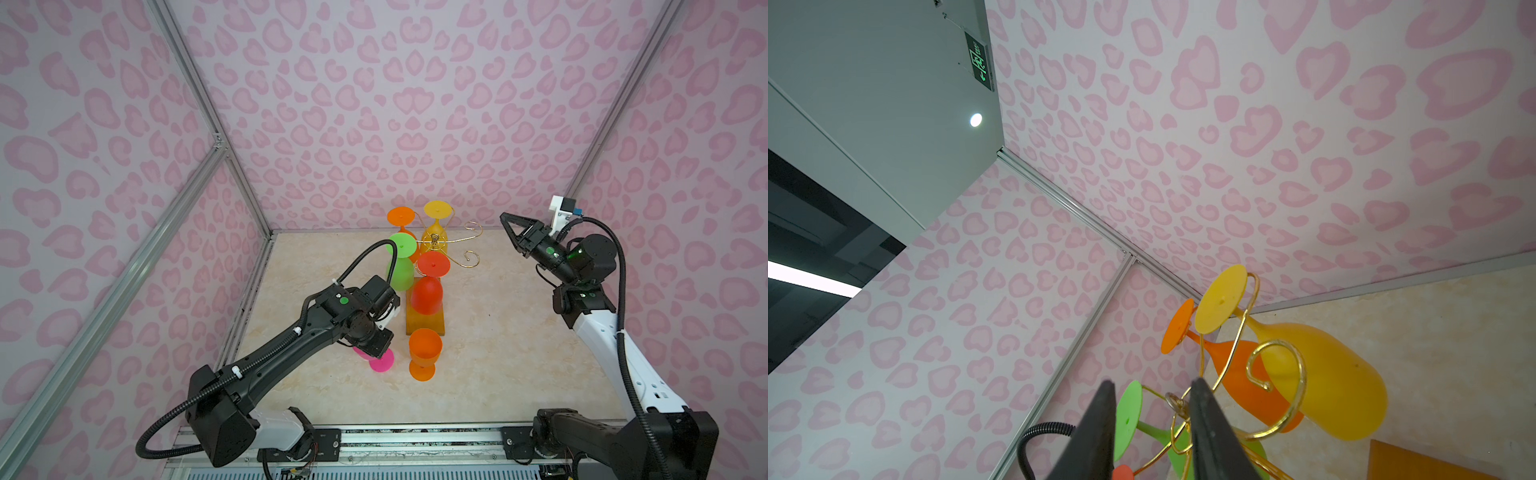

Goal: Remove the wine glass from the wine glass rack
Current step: 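Lower the magenta glass upright onto the table beside the orange glass with the left gripper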

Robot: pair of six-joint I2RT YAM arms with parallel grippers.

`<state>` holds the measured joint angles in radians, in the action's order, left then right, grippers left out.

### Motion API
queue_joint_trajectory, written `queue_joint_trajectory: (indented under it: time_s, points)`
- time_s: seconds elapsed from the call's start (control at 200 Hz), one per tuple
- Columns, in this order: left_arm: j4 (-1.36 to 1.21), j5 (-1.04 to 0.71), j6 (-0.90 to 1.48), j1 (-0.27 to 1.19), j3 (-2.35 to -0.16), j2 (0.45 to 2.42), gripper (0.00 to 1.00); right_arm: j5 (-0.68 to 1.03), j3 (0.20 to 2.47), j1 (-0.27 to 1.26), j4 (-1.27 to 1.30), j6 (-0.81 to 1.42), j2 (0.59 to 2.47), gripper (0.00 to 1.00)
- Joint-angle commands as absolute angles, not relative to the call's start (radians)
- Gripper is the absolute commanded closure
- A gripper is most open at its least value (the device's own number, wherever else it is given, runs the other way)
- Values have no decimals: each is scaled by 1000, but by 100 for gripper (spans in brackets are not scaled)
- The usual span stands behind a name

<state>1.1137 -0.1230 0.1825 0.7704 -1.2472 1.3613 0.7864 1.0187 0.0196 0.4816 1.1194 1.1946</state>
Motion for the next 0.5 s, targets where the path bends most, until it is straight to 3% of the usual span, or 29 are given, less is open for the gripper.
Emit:
queue_joint_trajectory:
  time_s: [0.0,0.28,0.495]
  points:
    - [1129,-110,197,773,-1260,1350,82,796,1012,21,511,1122,1194,69]
    - [1125,-109,207,784,-1261,1347,77,799,1011,21,508,1121,1193,69]
    - [1127,-119,221,795,-1281,1323,67,799,1006,21,508,1121,1192,69]
